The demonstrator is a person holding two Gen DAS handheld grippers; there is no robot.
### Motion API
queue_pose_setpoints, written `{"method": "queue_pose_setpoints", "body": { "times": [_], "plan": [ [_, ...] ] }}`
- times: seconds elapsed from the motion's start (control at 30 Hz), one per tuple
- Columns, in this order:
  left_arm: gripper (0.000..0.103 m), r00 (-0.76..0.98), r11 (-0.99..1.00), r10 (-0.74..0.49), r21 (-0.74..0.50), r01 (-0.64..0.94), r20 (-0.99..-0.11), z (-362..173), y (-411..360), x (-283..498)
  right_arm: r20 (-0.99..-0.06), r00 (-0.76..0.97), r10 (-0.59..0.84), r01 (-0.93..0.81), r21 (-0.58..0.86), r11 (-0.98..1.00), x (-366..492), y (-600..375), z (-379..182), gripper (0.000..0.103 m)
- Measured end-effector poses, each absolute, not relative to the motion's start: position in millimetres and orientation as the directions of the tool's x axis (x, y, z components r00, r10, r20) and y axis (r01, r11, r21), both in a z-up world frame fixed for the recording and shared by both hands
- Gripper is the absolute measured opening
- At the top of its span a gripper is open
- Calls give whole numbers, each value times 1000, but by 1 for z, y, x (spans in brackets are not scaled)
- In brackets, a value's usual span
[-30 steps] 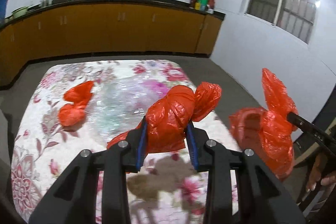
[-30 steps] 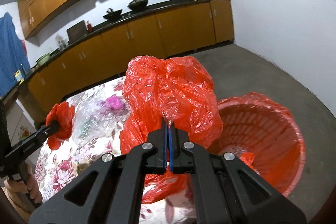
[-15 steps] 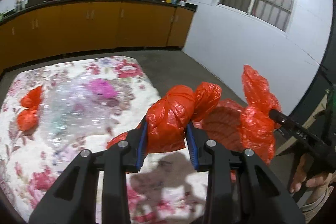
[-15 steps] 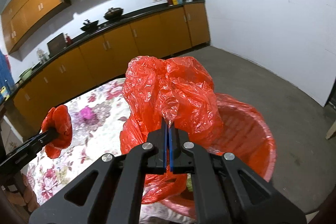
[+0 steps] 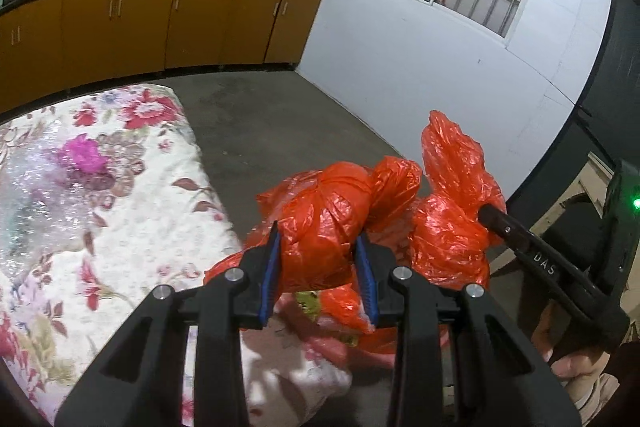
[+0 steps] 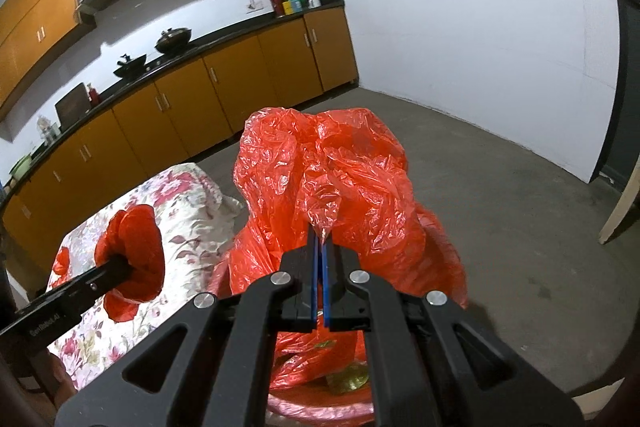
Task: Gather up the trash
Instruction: 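Carry both red bags over the red basket, then open both tools to drop the red bags into the basket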
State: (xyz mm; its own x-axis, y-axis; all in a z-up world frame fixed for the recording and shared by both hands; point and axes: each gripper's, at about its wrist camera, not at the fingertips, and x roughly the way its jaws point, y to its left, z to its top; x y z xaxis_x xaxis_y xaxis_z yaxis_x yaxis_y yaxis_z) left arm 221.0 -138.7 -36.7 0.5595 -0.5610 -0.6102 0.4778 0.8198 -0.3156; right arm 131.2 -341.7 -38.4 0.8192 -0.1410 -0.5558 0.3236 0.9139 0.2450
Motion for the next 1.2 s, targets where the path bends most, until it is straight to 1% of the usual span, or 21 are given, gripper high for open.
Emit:
{"method": "queue_pose_setpoints", "body": {
  "times": [0.4, 0.5, 0.6, 0.63, 0.67, 0.73, 0.8, 0.9, 0.97, 1.03, 1.2],
  "plan": [
    [34, 510, 793, -587, -323, 516, -628, -47, -179, 227, -563, 810, -166, 367, 265, 892, 130, -360, -45, 2],
    [37, 488, 784, -599, -341, 519, -635, -52, -190, 230, -563, 810, -166, 369, 269, 890, 131, -363, -47, 2],
    [44, 469, 777, -606, -351, 523, -643, -60, -199, 231, -565, 812, -148, 362, 287, 887, 135, -365, -49, 4],
    [47, 465, 777, -605, -353, 521, -646, -63, -200, 232, -570, 809, -145, 363, 289, 886, 136, -365, -51, 8],
    [49, 462, 778, -604, -354, 519, -649, -65, -200, 233, -572, 808, -145, 364, 290, 885, 136, -368, -52, 10],
    [53, 461, 782, -601, -360, 509, -653, -69, -196, 234, -574, 807, -143, 367, 296, 882, 134, -371, -54, 23],
    [56, 465, 788, -595, -363, 497, -655, -71, -190, 235, -576, 804, -148, 375, 299, 878, 131, -374, -56, 28],
    [58, 491, 806, -574, -346, 480, -655, -72, -178, 235, -580, 798, -161, 386, 289, 876, 128, -374, -56, 28],
    [66, 530, 829, -544, -317, 460, -651, -69, -165, 232, -580, 796, -176, 390, 268, 881, 125, -372, -55, 28],
    [72, 579, 857, -503, -287, 428, -642, -66, -148, 228, -580, 794, -182, 384, 247, 890, 126, -368, -53, 28],
    [79, 669, 915, -394, -202, 349, -630, -61, -107, 219, -574, 801, -171, 332, 188, 924, 132, -342, -48, 28]
  ]
}}
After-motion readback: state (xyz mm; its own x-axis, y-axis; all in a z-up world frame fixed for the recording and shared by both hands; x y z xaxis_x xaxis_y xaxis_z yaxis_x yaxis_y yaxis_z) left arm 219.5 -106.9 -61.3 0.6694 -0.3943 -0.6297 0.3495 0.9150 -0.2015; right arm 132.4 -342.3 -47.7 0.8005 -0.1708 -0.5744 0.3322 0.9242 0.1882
